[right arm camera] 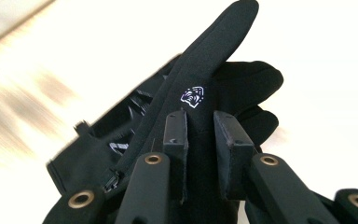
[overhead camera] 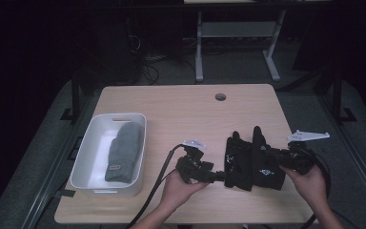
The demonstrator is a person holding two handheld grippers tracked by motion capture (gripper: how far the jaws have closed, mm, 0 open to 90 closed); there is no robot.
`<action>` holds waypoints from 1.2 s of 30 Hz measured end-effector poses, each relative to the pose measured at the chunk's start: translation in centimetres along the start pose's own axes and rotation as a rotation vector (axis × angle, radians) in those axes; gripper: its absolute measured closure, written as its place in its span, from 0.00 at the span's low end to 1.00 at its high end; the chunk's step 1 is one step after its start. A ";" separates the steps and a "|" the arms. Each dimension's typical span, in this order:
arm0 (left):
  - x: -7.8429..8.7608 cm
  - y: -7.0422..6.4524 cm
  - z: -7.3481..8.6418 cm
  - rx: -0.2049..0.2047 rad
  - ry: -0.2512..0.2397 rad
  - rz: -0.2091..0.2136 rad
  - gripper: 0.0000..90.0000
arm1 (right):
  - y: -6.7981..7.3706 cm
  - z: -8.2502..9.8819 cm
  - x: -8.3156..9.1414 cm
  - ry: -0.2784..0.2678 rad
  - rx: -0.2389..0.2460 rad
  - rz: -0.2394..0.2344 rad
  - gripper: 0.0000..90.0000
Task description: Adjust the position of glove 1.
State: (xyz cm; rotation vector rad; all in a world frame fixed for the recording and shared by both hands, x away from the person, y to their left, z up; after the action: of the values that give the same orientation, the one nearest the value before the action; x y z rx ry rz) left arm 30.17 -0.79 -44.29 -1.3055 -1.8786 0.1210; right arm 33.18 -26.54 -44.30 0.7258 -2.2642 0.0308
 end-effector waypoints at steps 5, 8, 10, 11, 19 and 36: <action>0.2 0.1 0.2 0.004 -0.005 0.004 0.32 | 1.1 -1.7 -0.9 -0.012 0.000 -0.028 0.84; 0.4 0.3 0.3 0.005 -0.007 0.000 0.32 | 1.7 -2.4 -2.2 -0.007 -0.004 -0.043 0.84; 0.5 0.4 0.4 0.007 -0.006 -0.001 0.32 | 2.0 -2.6 -2.9 -0.006 -0.015 -0.054 0.84; 0.5 0.4 0.4 0.009 -0.005 -0.002 0.32 | 2.2 -2.7 -3.2 -0.007 -0.014 -0.056 0.84; 0.6 0.8 0.7 0.020 -0.009 -0.006 0.32 | 3.0 -2.8 -5.4 0.012 -0.022 -0.073 0.83; 0.3 1.1 1.1 0.024 0.004 -0.009 0.32 | 3.2 -1.0 -7.5 0.079 -0.020 -0.033 0.56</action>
State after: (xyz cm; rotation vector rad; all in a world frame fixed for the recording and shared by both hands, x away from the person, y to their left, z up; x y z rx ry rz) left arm 30.23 0.39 -45.39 -1.2800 -1.8740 0.1352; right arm 36.39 -19.96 -47.98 0.7386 -2.1737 0.0204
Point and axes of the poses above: each handheld gripper's, and its own axes: x roughly backward along the jaws, z roughly out of its underside, y roughly to its left, the point moved 6 cm from there along -x, roughly forward along the jaws, and after that the axes turned 1 degree about -x, right-handed, at the moved point
